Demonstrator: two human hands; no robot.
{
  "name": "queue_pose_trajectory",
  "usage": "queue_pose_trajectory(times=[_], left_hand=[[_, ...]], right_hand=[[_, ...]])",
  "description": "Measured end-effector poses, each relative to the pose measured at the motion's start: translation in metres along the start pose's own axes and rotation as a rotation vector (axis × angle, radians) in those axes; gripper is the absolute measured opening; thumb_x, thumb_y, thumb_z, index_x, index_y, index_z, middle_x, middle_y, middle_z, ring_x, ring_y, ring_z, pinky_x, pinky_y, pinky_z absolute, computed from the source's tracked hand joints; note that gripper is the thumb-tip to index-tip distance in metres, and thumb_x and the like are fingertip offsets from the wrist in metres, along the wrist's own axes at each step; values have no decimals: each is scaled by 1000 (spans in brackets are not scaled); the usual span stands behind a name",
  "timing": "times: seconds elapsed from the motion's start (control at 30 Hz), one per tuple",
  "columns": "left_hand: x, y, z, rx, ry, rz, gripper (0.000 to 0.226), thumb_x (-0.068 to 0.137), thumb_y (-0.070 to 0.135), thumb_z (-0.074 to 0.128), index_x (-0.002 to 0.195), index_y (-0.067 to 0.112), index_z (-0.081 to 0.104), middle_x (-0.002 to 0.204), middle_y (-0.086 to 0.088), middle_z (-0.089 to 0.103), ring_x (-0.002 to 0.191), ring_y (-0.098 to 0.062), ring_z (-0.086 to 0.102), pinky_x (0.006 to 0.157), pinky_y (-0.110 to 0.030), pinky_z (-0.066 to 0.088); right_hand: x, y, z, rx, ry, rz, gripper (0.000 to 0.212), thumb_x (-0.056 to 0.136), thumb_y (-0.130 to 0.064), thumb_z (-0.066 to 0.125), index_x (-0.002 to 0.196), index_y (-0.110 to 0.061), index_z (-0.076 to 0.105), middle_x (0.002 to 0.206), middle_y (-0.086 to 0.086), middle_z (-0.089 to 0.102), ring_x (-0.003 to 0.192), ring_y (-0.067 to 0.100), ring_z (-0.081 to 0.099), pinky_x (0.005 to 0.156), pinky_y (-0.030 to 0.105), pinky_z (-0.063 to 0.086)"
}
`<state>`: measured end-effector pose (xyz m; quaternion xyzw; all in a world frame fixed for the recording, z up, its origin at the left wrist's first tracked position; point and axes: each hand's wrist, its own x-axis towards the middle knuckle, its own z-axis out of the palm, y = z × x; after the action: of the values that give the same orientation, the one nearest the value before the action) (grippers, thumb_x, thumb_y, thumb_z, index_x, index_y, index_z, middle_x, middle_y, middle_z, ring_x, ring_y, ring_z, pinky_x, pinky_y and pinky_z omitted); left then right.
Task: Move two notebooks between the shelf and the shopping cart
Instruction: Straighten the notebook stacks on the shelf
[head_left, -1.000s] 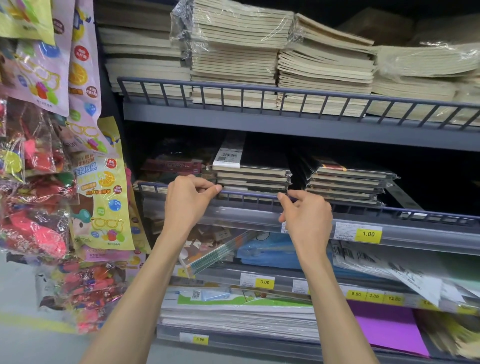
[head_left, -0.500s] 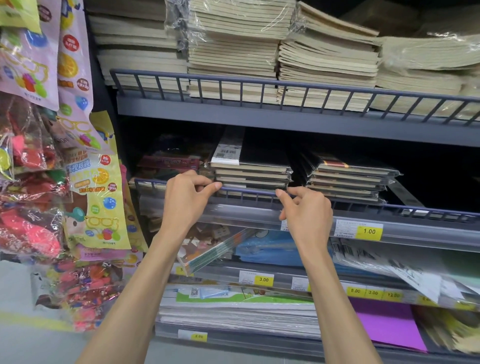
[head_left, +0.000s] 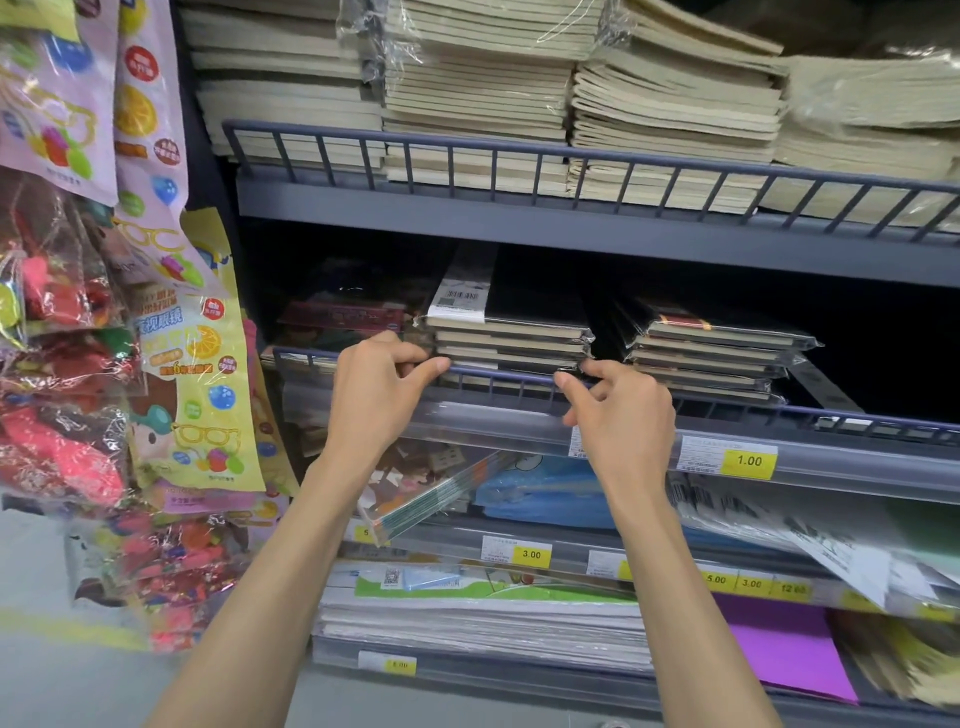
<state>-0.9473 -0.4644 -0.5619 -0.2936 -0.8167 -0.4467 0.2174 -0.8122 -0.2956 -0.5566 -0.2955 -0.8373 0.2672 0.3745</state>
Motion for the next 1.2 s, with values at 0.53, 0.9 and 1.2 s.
queue_pose_trajectory(times=[0.53, 0.9, 1.2], left_hand=[[18, -6, -7, 46, -124, -57, 24, 82, 35, 79, 80, 11, 80, 82, -1, 71, 84, -21, 64, 74, -32, 48], [22, 7, -6, 4, -158, -175, 23, 82, 33, 80, 80, 10, 80, 68, 3, 66, 75, -12, 62, 69, -25, 41], [6, 8, -6, -24, 46, -52, 22, 84, 30, 79, 78, 9, 78, 70, -6, 63, 64, -18, 57, 60, -21, 38]], right_hand=[[4, -1, -5, -10, 28, 42, 18, 92, -39, 69, 93, -24, 78, 58, -8, 69, 66, 8, 67, 65, 30, 54], [11, -3, -1, -62, 19, 57, 20, 95, -36, 65, 88, -22, 76, 58, -2, 69, 69, 16, 65, 60, 26, 42], [6, 0, 2, -66, 135, -43, 38, 97, -44, 61, 124, -19, 69, 73, 3, 74, 82, 23, 71, 68, 32, 50]])
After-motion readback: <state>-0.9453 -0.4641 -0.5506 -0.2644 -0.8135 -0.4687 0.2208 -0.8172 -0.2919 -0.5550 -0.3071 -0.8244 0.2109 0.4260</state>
